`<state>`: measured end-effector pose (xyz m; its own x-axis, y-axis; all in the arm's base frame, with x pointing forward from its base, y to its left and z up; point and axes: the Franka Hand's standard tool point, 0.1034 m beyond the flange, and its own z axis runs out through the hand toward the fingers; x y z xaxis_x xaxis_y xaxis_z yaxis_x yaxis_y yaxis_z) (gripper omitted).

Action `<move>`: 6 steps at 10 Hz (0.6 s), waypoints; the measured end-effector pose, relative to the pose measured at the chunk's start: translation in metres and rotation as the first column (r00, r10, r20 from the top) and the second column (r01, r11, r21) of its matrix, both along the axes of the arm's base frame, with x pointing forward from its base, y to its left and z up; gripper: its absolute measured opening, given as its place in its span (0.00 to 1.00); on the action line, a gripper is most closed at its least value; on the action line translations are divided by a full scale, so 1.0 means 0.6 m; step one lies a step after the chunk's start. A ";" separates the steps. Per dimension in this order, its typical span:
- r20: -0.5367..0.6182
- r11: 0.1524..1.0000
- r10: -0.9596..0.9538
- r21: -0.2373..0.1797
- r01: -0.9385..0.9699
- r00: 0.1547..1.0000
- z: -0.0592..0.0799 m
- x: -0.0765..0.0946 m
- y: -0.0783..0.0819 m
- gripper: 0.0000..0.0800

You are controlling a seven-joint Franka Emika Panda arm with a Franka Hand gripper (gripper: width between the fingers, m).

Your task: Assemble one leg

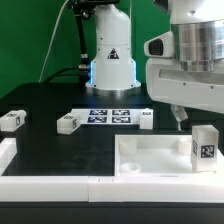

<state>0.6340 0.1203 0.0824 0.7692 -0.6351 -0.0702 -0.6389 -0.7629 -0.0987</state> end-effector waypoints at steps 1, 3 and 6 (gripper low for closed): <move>0.001 0.993 0.118 -0.012 -0.118 0.993 0.001 -0.001 0.001 0.81; 0.013 0.931 0.363 -0.047 -0.362 0.932 0.004 0.003 -0.002 0.81; 0.030 0.813 0.582 -0.058 -0.580 0.813 0.004 0.004 -0.007 0.81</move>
Offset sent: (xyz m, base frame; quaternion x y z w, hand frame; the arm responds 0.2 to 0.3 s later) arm 0.0032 -0.0010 0.0004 -0.0027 -0.0112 -0.2924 0.9562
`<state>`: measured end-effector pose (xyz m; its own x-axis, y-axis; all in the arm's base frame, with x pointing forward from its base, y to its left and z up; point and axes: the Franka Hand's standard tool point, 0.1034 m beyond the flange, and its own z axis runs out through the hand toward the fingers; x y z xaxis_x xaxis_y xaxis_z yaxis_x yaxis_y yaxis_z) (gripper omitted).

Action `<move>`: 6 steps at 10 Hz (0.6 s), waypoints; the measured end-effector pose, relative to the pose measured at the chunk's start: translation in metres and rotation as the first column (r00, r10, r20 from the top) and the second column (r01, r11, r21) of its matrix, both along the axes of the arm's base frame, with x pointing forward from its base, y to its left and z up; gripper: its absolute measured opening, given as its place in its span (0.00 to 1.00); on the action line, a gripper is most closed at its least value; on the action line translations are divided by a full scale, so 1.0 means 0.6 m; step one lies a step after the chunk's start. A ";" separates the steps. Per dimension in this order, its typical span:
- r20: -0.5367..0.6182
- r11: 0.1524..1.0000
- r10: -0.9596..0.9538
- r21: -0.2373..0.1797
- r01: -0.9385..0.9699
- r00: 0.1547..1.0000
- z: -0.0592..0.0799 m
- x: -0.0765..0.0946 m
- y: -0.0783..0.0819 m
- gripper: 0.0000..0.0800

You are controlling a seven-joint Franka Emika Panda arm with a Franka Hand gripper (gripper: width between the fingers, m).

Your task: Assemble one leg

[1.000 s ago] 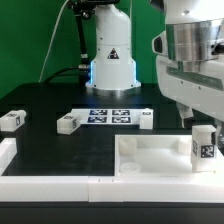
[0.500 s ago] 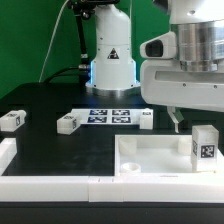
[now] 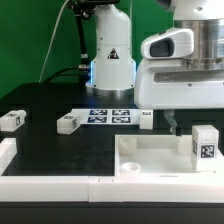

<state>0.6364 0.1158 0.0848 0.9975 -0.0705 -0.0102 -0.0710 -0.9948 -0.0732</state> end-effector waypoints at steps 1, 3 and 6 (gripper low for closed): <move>0.006 0.997 0.079 0.000 -0.079 0.997 0.000 0.000 -0.001 0.81; 0.003 0.999 0.045 0.002 -0.045 0.999 0.000 0.000 -0.001 0.67; -0.002 1.000 -0.031 0.004 0.031 1.000 0.000 0.000 -0.001 0.36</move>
Offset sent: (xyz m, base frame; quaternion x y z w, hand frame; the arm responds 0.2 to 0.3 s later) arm 0.0000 0.0000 0.0000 0.0000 0.0000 0.0899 0.9960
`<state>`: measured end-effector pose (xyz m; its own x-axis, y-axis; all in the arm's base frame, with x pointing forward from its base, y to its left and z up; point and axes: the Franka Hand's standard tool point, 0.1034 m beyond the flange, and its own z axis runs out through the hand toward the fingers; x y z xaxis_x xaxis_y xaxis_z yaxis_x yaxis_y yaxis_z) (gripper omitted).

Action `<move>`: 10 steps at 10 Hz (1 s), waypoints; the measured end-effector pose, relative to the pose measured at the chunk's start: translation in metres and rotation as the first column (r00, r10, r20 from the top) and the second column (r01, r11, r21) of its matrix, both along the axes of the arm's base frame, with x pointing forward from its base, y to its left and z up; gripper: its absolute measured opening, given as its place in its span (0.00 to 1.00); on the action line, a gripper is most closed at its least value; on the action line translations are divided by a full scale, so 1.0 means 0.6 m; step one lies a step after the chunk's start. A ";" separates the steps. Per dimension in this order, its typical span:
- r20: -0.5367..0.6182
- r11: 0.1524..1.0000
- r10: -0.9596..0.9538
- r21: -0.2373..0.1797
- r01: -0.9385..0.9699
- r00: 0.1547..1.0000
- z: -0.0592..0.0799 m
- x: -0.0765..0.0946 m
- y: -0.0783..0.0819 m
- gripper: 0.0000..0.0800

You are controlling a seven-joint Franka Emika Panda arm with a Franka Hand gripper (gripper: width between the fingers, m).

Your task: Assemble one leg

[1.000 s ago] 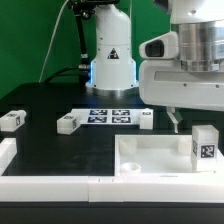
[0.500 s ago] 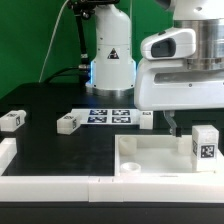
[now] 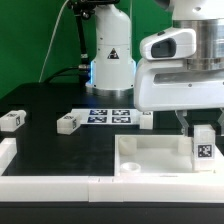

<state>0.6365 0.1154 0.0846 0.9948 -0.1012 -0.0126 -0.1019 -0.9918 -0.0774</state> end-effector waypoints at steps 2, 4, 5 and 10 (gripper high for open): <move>-0.023 0.953 -0.301 0.007 0.302 0.953 -0.001 0.000 -0.001 0.36; -0.040 0.835 -0.550 0.010 0.551 0.834 -0.003 0.000 -0.002 0.36; -0.048 0.738 -0.673 0.014 0.674 0.738 -0.004 -0.001 -0.002 0.36; -0.108 0.233 -0.967 -0.010 0.972 0.231 -0.003 -0.002 0.006 0.36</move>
Offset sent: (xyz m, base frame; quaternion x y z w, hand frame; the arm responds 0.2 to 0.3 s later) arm -0.0053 -0.0010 -0.0075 0.0193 0.0124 0.3511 0.9361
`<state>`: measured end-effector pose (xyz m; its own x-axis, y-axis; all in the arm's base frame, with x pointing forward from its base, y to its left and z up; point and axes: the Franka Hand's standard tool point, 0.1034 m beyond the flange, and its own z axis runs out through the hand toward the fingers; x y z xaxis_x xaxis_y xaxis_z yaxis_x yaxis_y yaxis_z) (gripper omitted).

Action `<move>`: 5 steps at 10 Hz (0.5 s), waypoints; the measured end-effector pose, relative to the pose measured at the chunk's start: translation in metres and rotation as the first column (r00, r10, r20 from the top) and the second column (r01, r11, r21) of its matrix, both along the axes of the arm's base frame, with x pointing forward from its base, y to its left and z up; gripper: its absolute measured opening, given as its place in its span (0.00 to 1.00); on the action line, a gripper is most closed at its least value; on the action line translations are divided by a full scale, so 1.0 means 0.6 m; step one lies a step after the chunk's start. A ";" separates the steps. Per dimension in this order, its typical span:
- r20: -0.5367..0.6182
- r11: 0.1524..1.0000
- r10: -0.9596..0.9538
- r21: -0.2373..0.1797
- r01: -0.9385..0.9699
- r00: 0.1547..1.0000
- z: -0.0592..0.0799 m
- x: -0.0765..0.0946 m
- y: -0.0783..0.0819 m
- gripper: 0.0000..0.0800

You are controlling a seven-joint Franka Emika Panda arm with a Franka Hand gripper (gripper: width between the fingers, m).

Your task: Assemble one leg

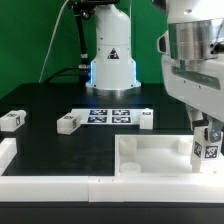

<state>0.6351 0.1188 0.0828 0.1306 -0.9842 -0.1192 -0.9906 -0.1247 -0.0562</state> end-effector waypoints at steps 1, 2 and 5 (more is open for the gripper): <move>-0.007 0.998 -0.062 0.008 0.062 0.998 0.000 0.000 -0.001 0.36; -0.009 0.997 -0.078 0.008 0.078 0.997 0.000 0.000 -0.001 0.40; -0.013 0.999 0.040 0.005 -0.040 0.999 0.000 -0.003 0.003 0.75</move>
Offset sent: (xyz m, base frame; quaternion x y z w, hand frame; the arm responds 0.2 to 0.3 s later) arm 0.0000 0.0000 0.0000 0.0000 0.0000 -0.0899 0.9960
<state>0.6336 0.1206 0.0828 0.1680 -0.9777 -0.1259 -0.9855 -0.1636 -0.0441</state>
